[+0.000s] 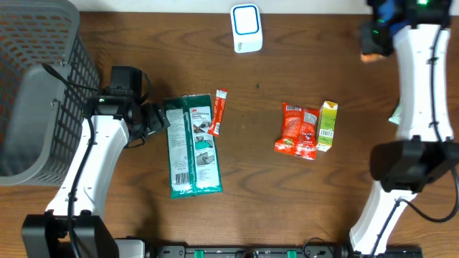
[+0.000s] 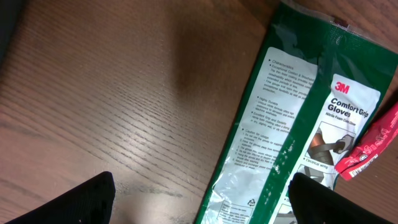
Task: Scan the item barcode
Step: 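Carry the Kleenex pack toward the table's right side, then release the Kleenex pack and move the right gripper over the red bag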
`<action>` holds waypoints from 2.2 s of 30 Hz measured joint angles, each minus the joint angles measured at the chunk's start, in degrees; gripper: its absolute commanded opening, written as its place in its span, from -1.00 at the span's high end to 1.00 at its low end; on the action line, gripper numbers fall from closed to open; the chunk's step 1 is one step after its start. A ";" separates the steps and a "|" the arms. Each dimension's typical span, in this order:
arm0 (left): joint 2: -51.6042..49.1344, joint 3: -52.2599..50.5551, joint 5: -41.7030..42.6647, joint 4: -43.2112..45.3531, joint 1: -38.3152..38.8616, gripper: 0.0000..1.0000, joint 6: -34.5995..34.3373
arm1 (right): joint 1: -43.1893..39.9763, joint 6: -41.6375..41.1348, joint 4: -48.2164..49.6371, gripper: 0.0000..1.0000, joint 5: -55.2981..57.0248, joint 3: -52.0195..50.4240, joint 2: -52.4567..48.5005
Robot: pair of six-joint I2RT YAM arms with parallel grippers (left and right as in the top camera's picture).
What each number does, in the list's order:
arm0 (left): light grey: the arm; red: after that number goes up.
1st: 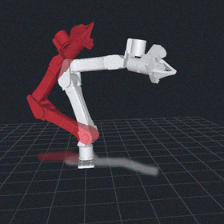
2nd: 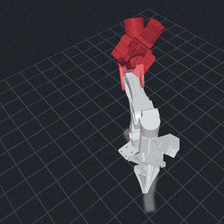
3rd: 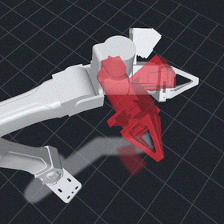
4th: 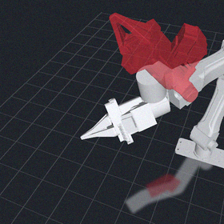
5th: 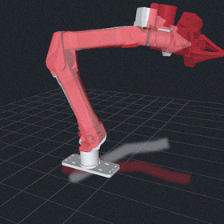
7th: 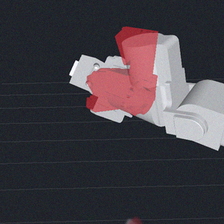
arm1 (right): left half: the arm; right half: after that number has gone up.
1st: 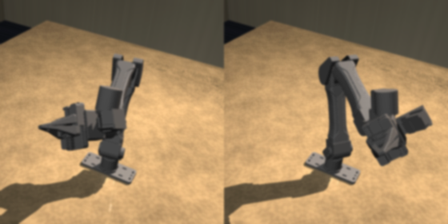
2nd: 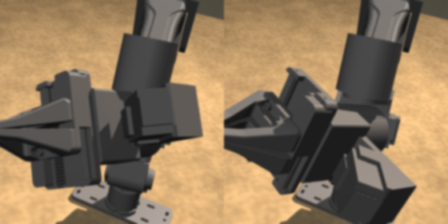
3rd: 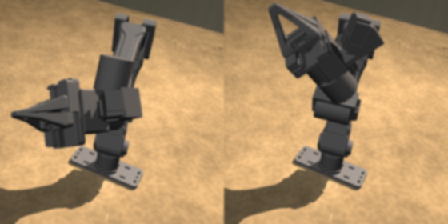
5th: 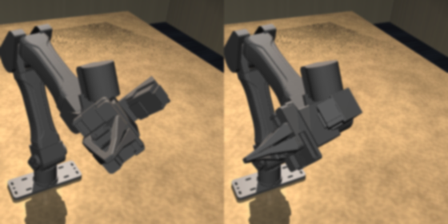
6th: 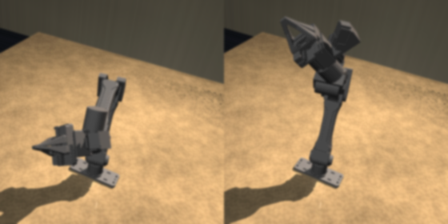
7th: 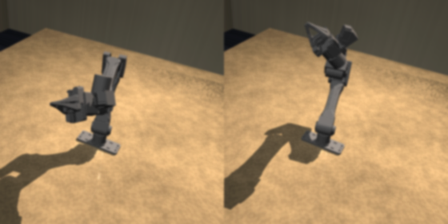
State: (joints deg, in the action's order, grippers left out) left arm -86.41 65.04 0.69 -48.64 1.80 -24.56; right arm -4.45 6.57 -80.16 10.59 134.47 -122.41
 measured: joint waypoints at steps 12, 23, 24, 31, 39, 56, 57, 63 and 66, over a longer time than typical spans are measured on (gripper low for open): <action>0.00 0.00 0.00 -0.04 0.00 -0.81 0.00 | -15.21 -1.38 13.81 0.41 -4.59 -30.23 -0.74; 0.00 0.00 0.00 0.00 0.00 -0.80 0.00 | -18.56 -1.95 15.87 -0.74 -11.54 -32.57 -0.74; 0.00 0.00 0.00 0.00 0.00 -0.80 0.02 | -18.58 -1.95 15.87 -0.74 -11.93 -32.57 -0.74; 0.00 0.00 0.00 0.00 0.00 -0.80 0.00 | -18.58 -1.97 14.05 -0.46 -16.81 -32.54 -0.74; 0.00 0.00 -0.02 0.00 0.00 -0.80 0.00 | -18.34 -1.31 10.56 -0.31 -38.80 -32.54 -0.74; 0.00 0.00 0.00 0.00 0.00 -0.80 0.00 | 0.31 4.15 4.52 0.72 -49.77 -32.54 2.49; 0.00 0.00 0.00 0.00 0.00 -0.80 0.00 | 2.29 2.80 5.03 0.86 -48.22 -32.54 2.54; 0.00 0.00 -0.02 0.00 0.00 -0.80 0.00 | 11.85 -7.72 6.69 0.97 -33.44 -32.61 2.54; 0.00 0.00 0.00 0.00 0.00 -0.80 0.00 | 15.04 -14.27 7.08 0.97 -23.67 -32.65 2.54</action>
State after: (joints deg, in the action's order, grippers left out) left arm -86.41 65.04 0.69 -48.64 1.80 -24.56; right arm 10.59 -7.70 -73.08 -13.08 101.82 -119.87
